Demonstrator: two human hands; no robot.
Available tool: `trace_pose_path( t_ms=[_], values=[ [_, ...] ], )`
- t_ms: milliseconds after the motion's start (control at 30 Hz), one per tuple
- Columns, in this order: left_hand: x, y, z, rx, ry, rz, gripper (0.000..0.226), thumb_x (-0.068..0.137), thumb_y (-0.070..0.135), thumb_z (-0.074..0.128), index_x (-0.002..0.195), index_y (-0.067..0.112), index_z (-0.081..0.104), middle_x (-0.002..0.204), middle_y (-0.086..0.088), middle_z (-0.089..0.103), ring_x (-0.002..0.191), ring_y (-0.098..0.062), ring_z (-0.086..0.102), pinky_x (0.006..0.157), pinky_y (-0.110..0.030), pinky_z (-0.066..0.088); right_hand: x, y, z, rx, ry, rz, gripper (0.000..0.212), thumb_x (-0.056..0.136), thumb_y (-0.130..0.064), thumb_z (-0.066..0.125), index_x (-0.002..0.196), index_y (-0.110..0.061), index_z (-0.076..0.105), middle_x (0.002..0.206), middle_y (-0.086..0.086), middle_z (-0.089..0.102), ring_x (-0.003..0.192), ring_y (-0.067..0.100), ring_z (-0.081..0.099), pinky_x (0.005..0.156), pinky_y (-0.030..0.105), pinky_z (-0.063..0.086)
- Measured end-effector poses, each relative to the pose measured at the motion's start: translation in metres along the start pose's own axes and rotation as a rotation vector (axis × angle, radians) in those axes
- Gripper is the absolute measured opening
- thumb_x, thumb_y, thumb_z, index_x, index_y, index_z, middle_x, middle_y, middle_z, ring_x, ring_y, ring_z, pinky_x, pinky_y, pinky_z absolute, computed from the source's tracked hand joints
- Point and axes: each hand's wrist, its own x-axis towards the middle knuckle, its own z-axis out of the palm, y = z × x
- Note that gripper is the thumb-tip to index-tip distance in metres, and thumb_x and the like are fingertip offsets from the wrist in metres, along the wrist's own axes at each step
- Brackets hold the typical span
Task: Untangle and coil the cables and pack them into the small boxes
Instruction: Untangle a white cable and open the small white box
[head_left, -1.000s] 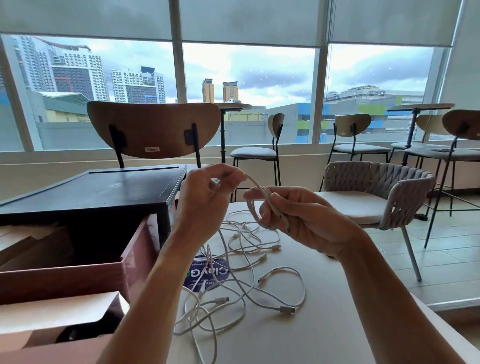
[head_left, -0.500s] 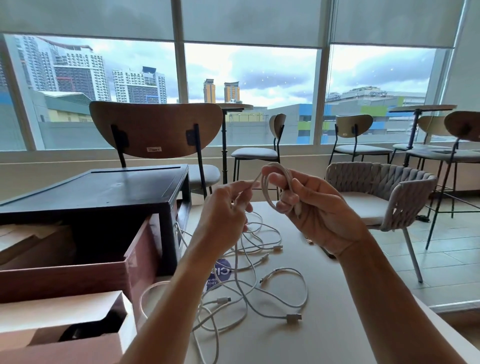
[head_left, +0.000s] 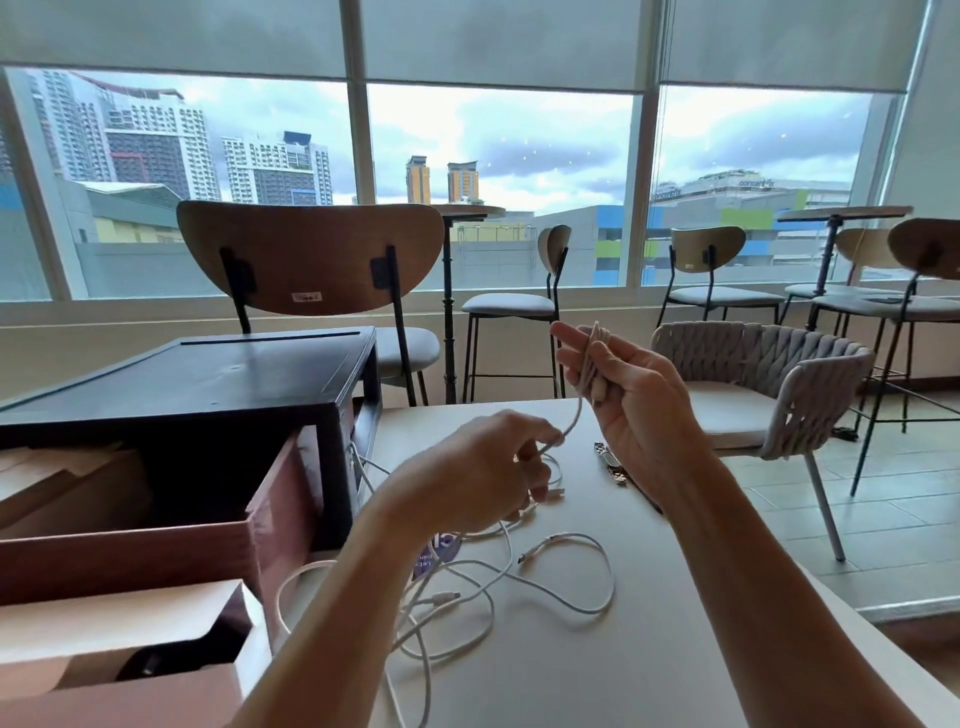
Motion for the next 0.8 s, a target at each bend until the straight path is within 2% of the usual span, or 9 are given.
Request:
trace_pose_path(
  t_ms=[67,133,233,333,400,467,533,667,800],
  values=[
    [-0.003,0.004,-0.006,-0.055,0.014,0.008,0.028,0.101,0.005,0.051,0.125,0.014,0.062,0.078,0.003,0.062,0.065,-0.015,0.055,0.06,-0.023,0.051,-0.001,-0.002,-0.002,-0.044,0.024,0.009,0.028,0.103,0.0,0.036,0.119,0.003,0.059,0.116,0.01,0.072,0.088,0.014,0.07,0.088,0.026,0.052],
    [-0.006,0.006,-0.011,-0.07,0.056,0.024,0.02,0.101,0.005,0.052,0.11,0.016,0.067,0.077,0.004,0.063,0.066,-0.015,0.056,0.063,-0.028,0.051,-0.003,-0.006,-0.002,-0.032,0.027,0.028,0.028,0.103,0.0,0.034,0.114,0.0,0.06,0.112,0.01,0.074,0.085,0.014,0.07,0.085,0.025,0.053],
    [-0.007,0.004,-0.02,0.086,0.169,0.065,0.017,0.099,0.013,0.057,0.099,0.024,0.069,0.082,0.009,0.066,0.074,-0.013,0.061,0.072,-0.036,0.054,-0.004,-0.008,-0.002,-0.049,0.017,0.041,0.027,0.104,-0.001,0.034,0.112,-0.002,0.06,0.107,0.009,0.075,0.08,0.014,0.07,0.08,0.023,0.055],
    [-0.009,0.003,-0.026,0.192,0.239,0.115,0.013,0.098,0.019,0.061,0.1,0.026,0.072,0.091,0.012,0.065,0.08,-0.001,0.058,0.071,-0.021,0.049,-0.005,-0.005,0.001,-0.183,-0.023,0.035,0.025,0.104,-0.001,0.035,0.109,-0.004,0.06,0.107,0.009,0.075,0.081,0.016,0.069,0.085,0.028,0.053],
    [-0.011,0.004,-0.03,0.234,0.283,0.172,0.009,0.096,0.024,0.064,0.095,0.026,0.072,0.087,0.014,0.064,0.077,0.003,0.056,0.066,-0.013,0.043,-0.006,0.0,0.005,-0.358,-0.07,0.027,0.025,0.104,-0.003,0.037,0.107,-0.009,0.061,0.106,0.004,0.076,0.085,0.018,0.07,0.09,0.034,0.052],
    [-0.011,0.004,-0.032,0.266,0.34,0.217,0.009,0.095,0.027,0.064,0.09,0.024,0.072,0.079,0.01,0.066,0.073,-0.004,0.06,0.064,-0.022,0.05,-0.008,0.004,0.008,-0.45,-0.113,0.055,0.028,0.104,-0.004,0.04,0.1,-0.015,0.066,0.102,0.003,0.076,0.088,0.022,0.07,0.095,0.039,0.049],
    [-0.01,0.002,-0.034,0.299,0.431,0.245,0.013,0.094,0.032,0.065,0.086,0.023,0.071,0.07,0.008,0.065,0.064,-0.011,0.061,0.061,-0.031,0.053,-0.009,0.007,0.009,-0.463,-0.17,0.097,0.034,0.103,-0.005,0.042,0.091,-0.014,0.073,0.096,0.007,0.077,0.084,0.022,0.069,0.091,0.04,0.047],
    [-0.01,-0.003,-0.041,0.297,0.621,0.299,0.025,0.09,0.044,0.065,0.075,0.023,0.066,0.065,0.014,0.058,0.059,0.003,0.056,0.057,-0.011,0.039,-0.012,0.002,0.006,-0.393,-0.365,0.238,0.028,0.103,-0.002,0.038,0.119,0.004,0.06,0.108,0.016,0.073,0.084,0.02,0.067,0.08,0.026,0.053],
    [-0.015,0.003,-0.042,0.188,0.721,0.335,0.029,0.086,0.044,0.068,0.072,0.02,0.064,0.064,0.018,0.046,0.057,0.016,0.048,0.056,-0.002,0.034,-0.015,-0.005,0.005,-0.255,-0.532,0.331,0.032,0.102,-0.002,0.039,0.127,0.007,0.056,0.105,0.019,0.07,0.082,0.018,0.064,0.075,0.022,0.054]
  ],
)
